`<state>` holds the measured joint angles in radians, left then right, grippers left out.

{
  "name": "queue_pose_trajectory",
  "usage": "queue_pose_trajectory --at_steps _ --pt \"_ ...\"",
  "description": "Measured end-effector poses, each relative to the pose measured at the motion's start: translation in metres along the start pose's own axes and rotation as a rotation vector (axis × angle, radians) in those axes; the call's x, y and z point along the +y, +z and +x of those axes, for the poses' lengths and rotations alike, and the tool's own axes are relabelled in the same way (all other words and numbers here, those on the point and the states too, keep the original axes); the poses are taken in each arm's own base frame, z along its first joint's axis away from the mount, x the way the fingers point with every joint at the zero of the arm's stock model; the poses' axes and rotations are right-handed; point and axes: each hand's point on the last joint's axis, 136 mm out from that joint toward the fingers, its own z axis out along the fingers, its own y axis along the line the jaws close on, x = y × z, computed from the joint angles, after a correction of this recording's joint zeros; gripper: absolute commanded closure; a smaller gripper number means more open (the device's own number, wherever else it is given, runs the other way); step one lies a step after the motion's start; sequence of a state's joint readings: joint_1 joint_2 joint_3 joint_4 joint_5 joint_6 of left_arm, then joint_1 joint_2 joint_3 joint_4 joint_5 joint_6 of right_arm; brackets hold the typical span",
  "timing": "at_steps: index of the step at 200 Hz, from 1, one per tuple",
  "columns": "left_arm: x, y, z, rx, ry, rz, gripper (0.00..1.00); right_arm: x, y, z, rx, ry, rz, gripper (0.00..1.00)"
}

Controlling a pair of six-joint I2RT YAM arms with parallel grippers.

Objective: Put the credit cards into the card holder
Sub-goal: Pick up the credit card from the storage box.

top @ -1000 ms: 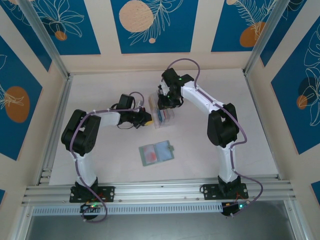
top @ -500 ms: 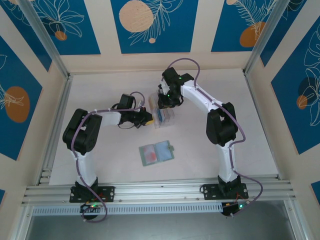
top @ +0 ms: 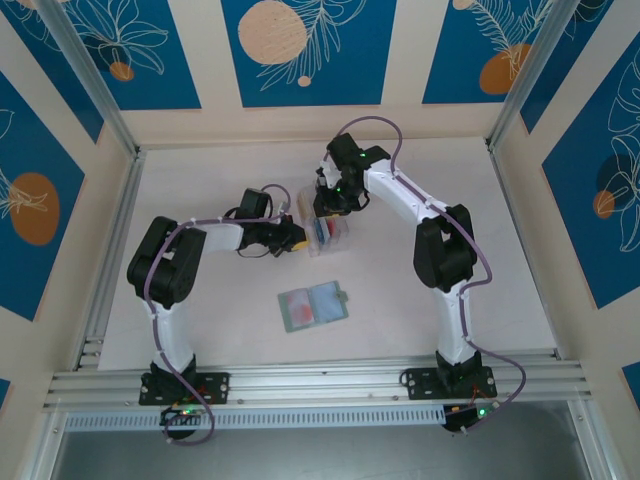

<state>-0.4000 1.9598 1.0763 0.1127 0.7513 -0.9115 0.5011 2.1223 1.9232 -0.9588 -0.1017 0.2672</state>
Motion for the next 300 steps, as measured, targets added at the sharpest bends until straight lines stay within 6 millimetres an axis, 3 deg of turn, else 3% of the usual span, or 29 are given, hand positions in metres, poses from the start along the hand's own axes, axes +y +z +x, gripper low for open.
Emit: queue_pose_trajectory --at_steps 31,109,165,300 --pt "0.000 0.000 0.000 0.001 0.000 0.000 0.99 -0.001 -0.006 -0.001 -0.018 -0.016 0.035 0.72" --pt "0.000 0.000 0.000 0.000 0.000 0.000 0.99 -0.027 -0.014 0.000 -0.024 -0.015 0.208 0.70" --pt "-0.004 0.000 -0.002 -0.003 0.007 0.005 0.99 -0.033 0.001 0.003 0.014 -0.023 0.247 0.70" --pt "0.003 0.005 -0.002 0.005 -0.003 -0.003 0.99 -0.021 0.006 0.002 0.020 -0.070 0.253 0.83"
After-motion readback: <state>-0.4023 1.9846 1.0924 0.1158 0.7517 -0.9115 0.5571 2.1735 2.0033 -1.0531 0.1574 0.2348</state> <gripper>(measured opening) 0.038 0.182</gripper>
